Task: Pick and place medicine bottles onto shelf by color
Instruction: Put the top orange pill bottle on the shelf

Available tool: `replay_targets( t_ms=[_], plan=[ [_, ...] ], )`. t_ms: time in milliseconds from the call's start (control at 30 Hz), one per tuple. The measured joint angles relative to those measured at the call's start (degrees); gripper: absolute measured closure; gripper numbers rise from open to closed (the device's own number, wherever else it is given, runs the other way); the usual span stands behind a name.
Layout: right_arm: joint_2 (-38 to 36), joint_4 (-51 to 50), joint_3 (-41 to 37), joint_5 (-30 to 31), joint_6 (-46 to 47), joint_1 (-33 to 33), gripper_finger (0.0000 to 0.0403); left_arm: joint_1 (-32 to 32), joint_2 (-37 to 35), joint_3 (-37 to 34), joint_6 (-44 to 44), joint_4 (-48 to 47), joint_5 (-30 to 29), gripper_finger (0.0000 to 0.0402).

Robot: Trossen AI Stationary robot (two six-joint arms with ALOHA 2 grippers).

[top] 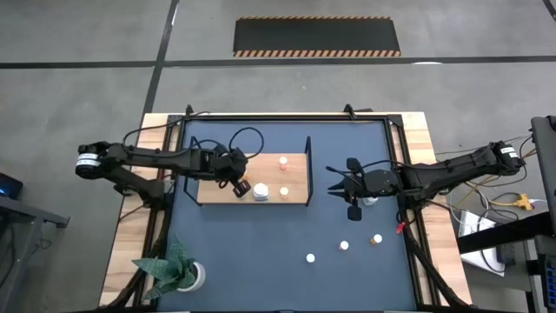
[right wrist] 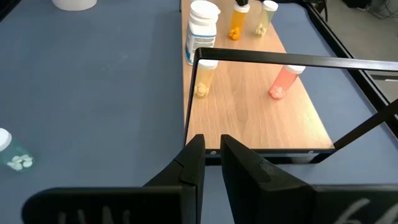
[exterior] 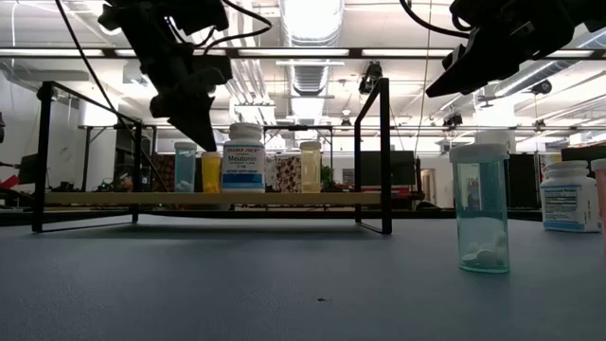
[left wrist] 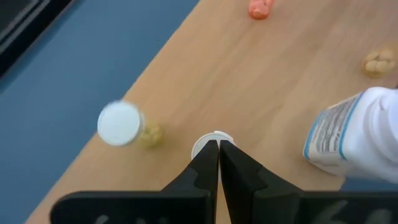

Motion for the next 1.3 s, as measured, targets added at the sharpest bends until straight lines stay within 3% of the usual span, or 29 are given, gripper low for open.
replay_targets(
  t_ms=[233, 667, 900, 1300],
  plan=[
    [0.0, -0.07, -0.01, -0.04, 0.07, 0.0, 0.036, -0.07, -2.13, 0.13, -3.39, -5.9, 0.34, 0.0401],
    [0.02, -0.04, -0.01, -0.07, 0.08, 0.0, 0.036, -0.04, -2.0, 0.24, -3.24, -3.74, -0.3, 0.0401],
    [0.02, -0.04, -0.01, -0.09, 0.18, 0.0, 0.036, -0.04, -1.48, 0.17, 1.57, 7.22, -0.62, 0.0401],
    [0.02, -0.29, -0.4, -0.22, 1.18, 0.0, 0.036, -0.02, 0.48, -0.69, 2.74, 4.53, -3.13, 0.0401]
  ],
)
